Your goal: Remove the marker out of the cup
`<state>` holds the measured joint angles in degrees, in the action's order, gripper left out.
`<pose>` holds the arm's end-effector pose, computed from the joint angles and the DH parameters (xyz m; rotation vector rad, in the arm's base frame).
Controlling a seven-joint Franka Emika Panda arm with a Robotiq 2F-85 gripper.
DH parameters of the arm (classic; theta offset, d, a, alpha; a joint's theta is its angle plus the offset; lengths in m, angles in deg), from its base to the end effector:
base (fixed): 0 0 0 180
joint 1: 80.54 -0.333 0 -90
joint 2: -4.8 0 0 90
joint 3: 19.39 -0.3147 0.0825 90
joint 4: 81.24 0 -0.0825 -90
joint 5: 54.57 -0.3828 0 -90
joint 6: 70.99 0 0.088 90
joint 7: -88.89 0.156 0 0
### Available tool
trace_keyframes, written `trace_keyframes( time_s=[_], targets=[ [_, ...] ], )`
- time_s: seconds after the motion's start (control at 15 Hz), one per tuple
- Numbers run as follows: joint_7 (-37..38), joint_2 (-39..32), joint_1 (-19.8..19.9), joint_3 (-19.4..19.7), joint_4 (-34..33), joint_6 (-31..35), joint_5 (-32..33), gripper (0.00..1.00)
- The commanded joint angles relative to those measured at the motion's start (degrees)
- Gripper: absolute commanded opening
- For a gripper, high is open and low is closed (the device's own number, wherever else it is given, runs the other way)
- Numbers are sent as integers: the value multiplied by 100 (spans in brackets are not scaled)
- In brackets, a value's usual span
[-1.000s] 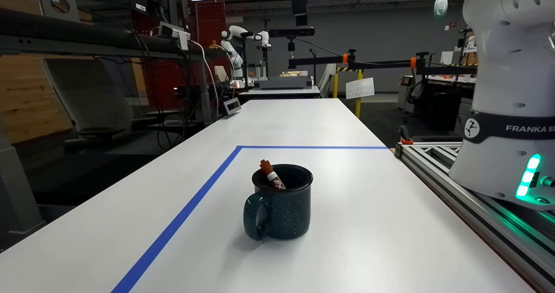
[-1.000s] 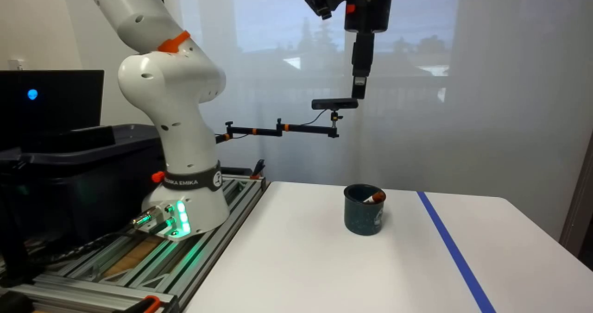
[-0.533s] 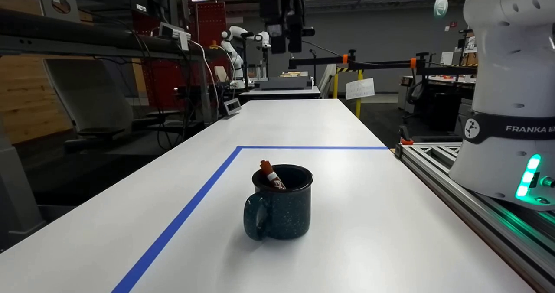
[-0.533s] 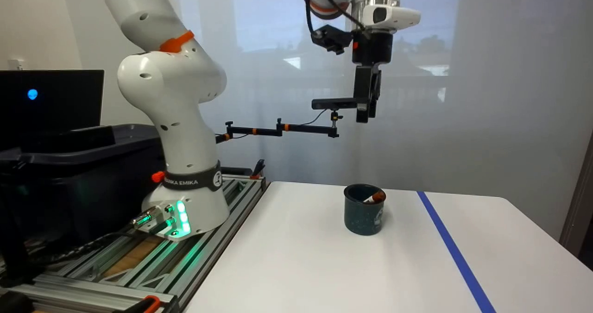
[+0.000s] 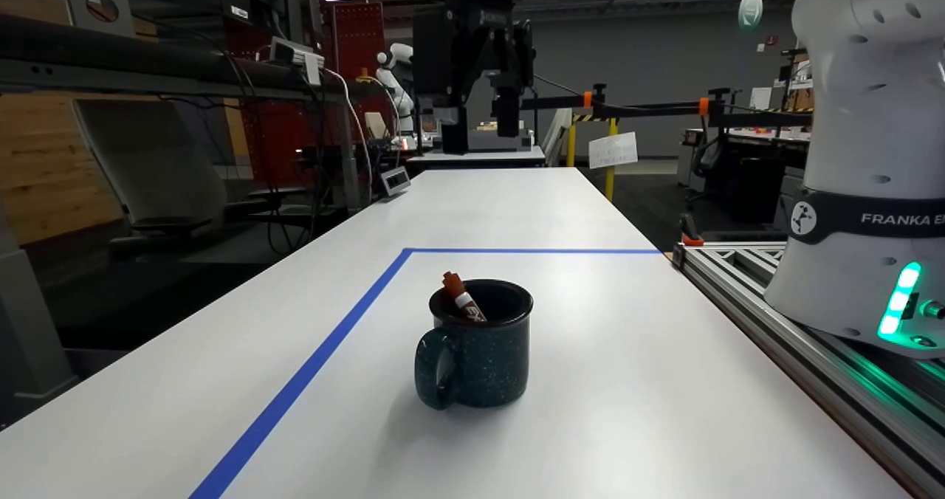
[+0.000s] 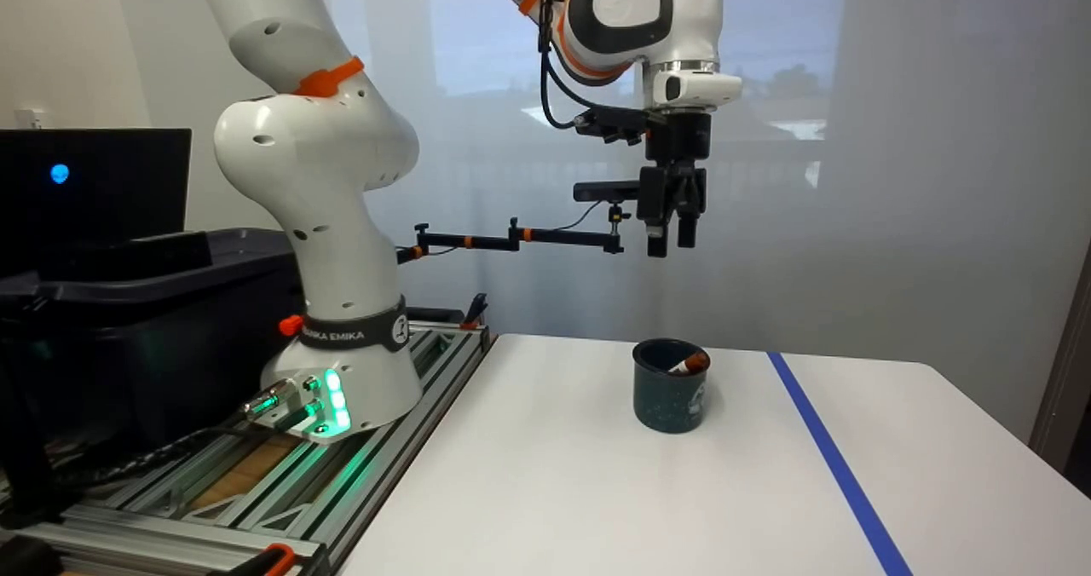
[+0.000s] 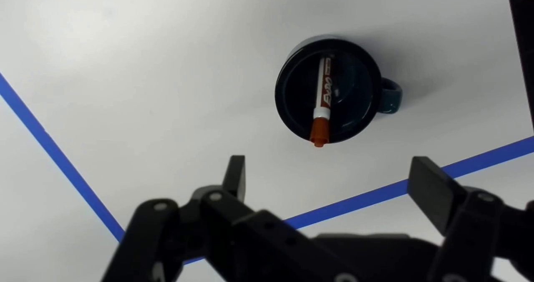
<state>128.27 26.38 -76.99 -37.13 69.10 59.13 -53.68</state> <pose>0.3928 0.0884 0.3204 2.9554 -0.6760 0.0925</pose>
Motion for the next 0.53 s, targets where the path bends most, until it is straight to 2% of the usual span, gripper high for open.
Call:
trace_keyframes(
  time_s=[0.0, 0.47],
  targets=[
    [234, -39, -131, 227, 90, 206, 70, 100],
    [1170, -257, -99, 28, 541, 1415, 346, 100]
  ],
)
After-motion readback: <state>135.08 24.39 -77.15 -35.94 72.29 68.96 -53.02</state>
